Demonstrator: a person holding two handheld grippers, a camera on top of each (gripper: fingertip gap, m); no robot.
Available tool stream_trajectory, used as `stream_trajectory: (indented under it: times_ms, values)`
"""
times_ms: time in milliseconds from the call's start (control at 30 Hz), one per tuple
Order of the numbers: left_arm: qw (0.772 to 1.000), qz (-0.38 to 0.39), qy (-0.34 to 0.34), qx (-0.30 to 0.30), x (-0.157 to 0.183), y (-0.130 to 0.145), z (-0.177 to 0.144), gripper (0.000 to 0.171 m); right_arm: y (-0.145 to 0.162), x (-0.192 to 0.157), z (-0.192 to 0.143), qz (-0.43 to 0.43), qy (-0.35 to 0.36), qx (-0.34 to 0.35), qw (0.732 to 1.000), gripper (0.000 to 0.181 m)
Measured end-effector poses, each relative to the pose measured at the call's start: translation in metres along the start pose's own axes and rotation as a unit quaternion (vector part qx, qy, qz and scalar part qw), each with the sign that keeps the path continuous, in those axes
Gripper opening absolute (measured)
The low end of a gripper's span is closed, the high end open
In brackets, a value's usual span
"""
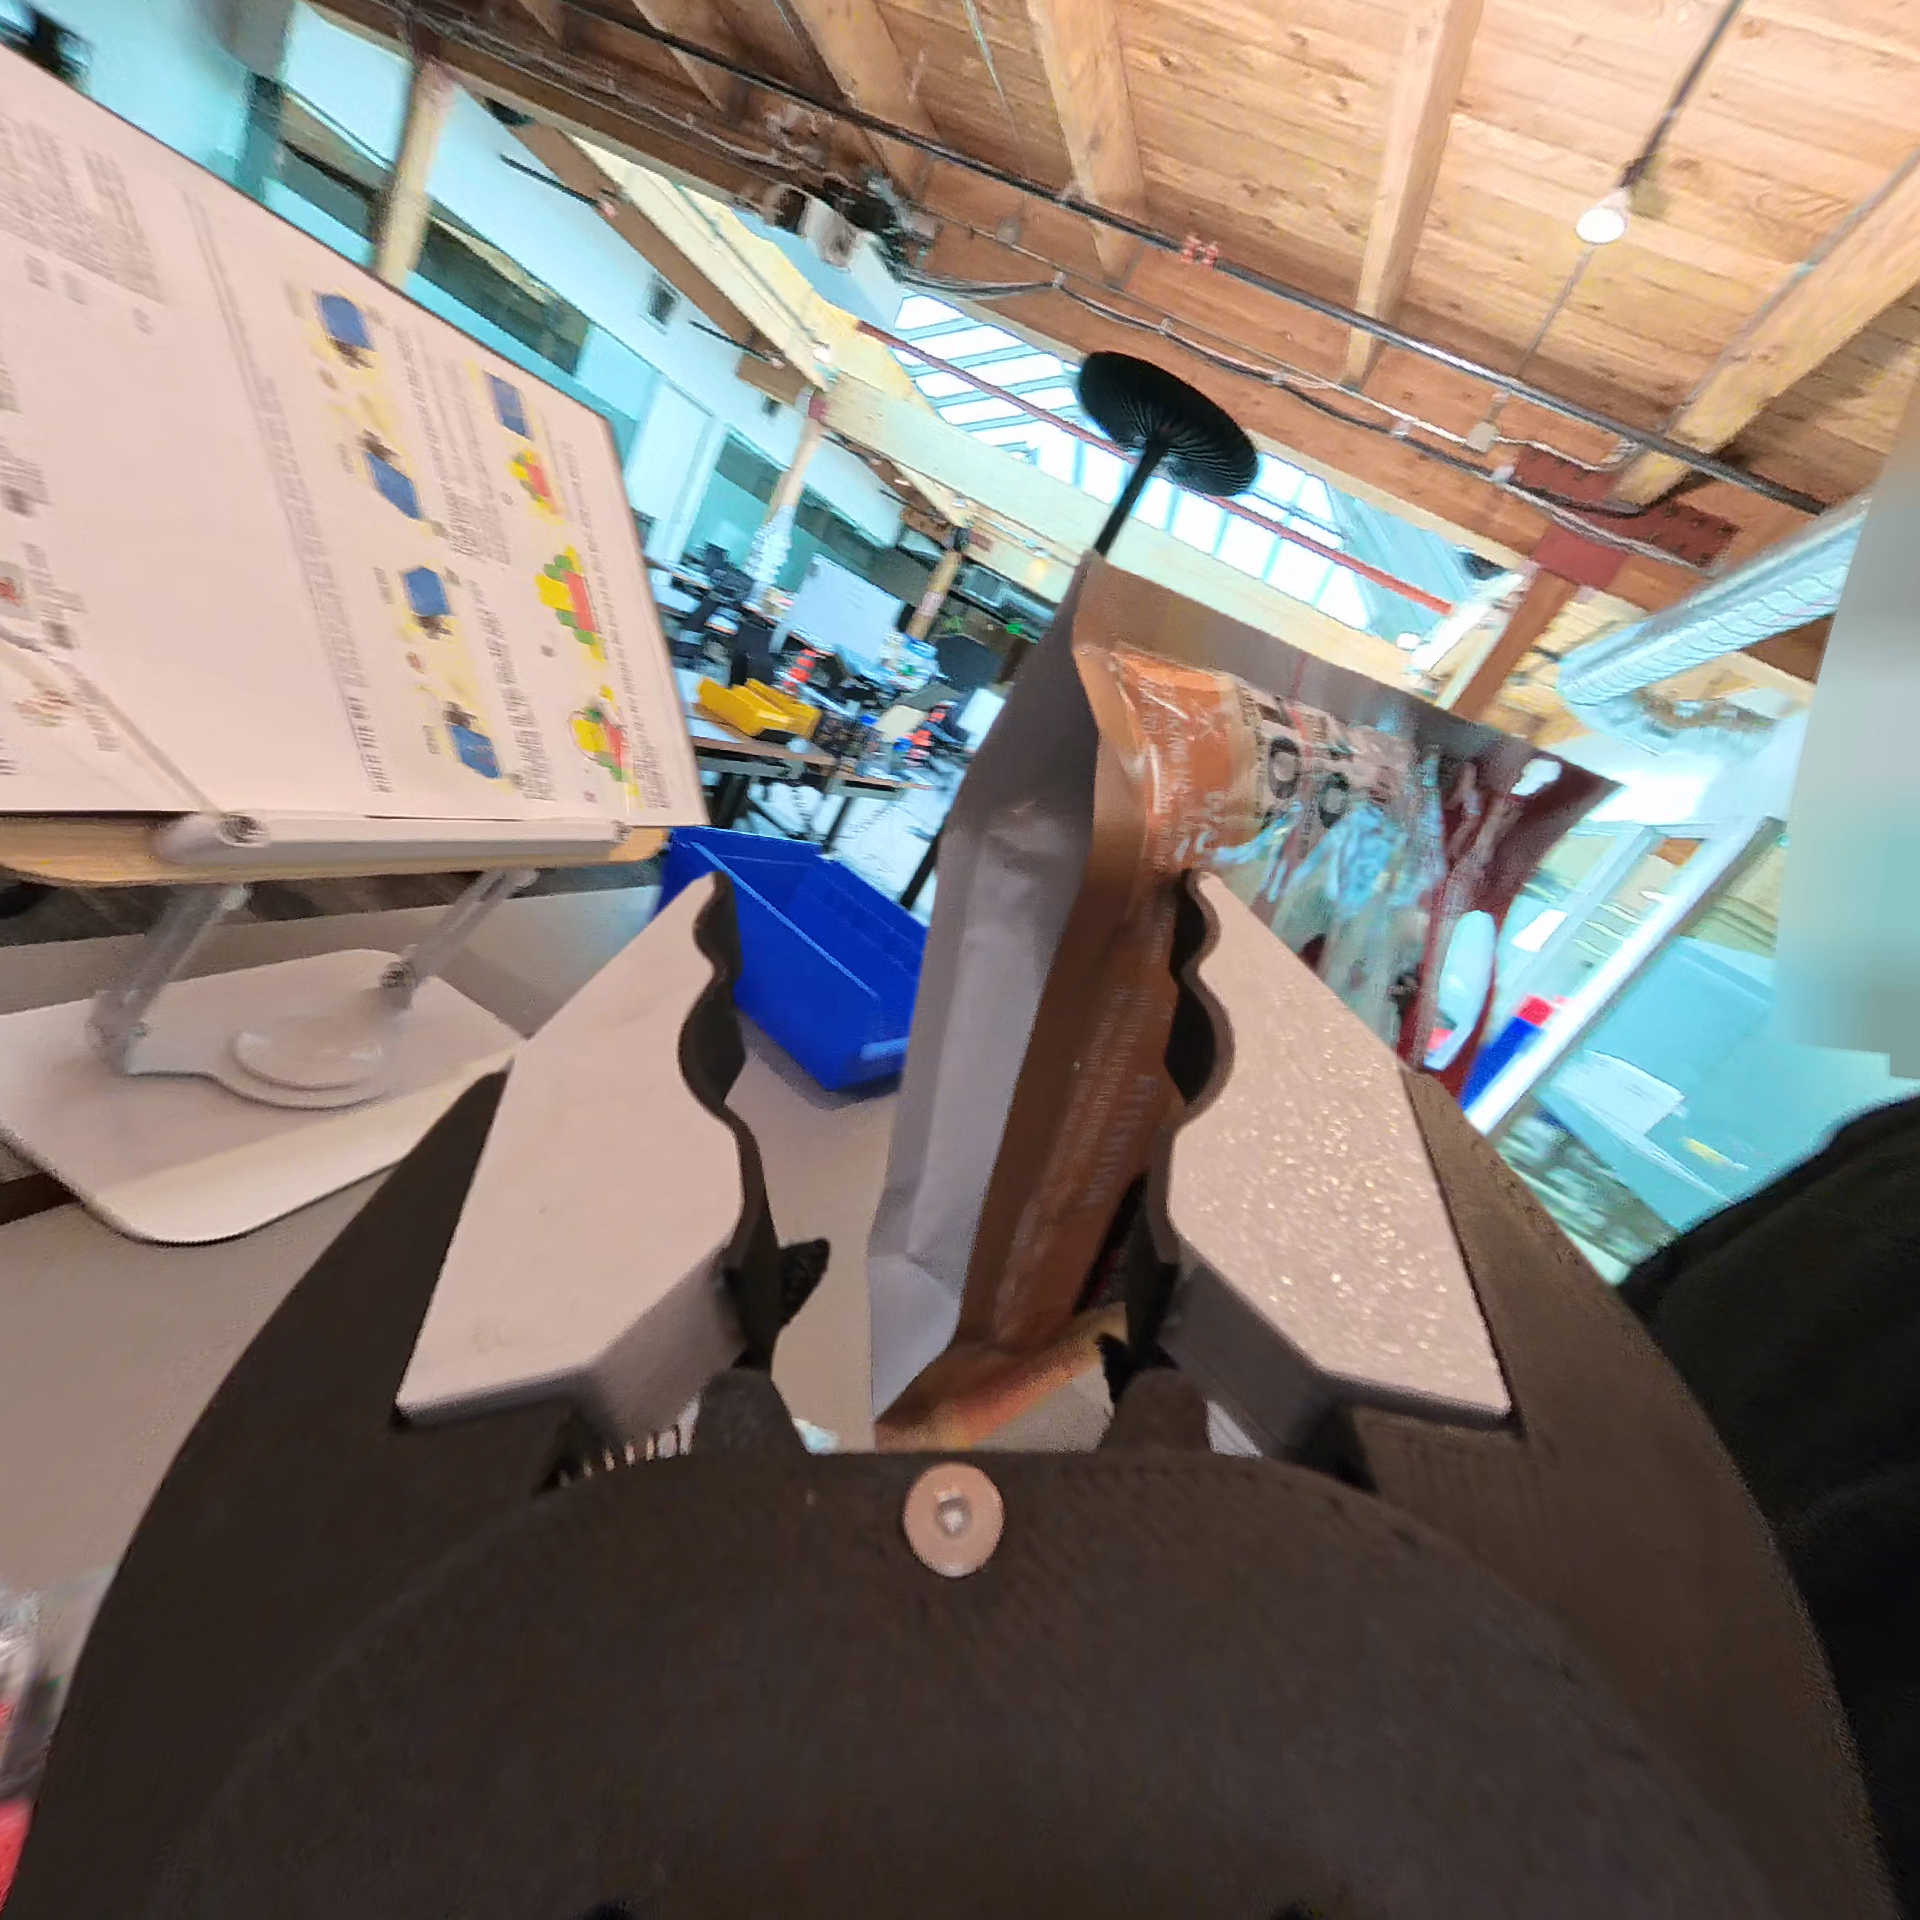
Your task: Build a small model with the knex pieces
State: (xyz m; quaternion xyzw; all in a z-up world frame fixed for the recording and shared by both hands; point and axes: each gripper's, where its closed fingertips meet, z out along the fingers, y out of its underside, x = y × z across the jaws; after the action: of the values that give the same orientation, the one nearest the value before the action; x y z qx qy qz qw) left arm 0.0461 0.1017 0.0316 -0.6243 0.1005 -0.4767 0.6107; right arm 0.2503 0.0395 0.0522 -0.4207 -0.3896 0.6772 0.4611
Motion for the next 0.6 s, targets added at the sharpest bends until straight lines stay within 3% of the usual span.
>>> stream_trajectory:
  times_ms: [100, 233, 300, 600]
  values:
    - [0.996, -0.014, 0.089, -0.016, 0.029, 0.01, 0.0, 0.049, 0.003, -0.001, -0.001, 0.011, -0.007, -0.003, 1.0, 0.0]
    - [0.994, 0.001, 0.109, -0.012, 0.039, 0.011, -0.005, 0.024, 0.005, 0.001, -0.006, 0.024, -0.004, -0.004, 1.0, 0.0]
    - [0.994, 0.028, 0.104, -0.007, 0.042, 0.007, -0.01, 0.0, 0.006, 0.003, -0.008, 0.028, 0.004, -0.008, 1.0, 0.0]
    - [0.988, 0.126, 0.088, -0.028, 0.074, -0.005, -0.02, 0.0, 0.015, 0.01, -0.016, 0.026, 0.04, -0.033, 0.998, 0.0]
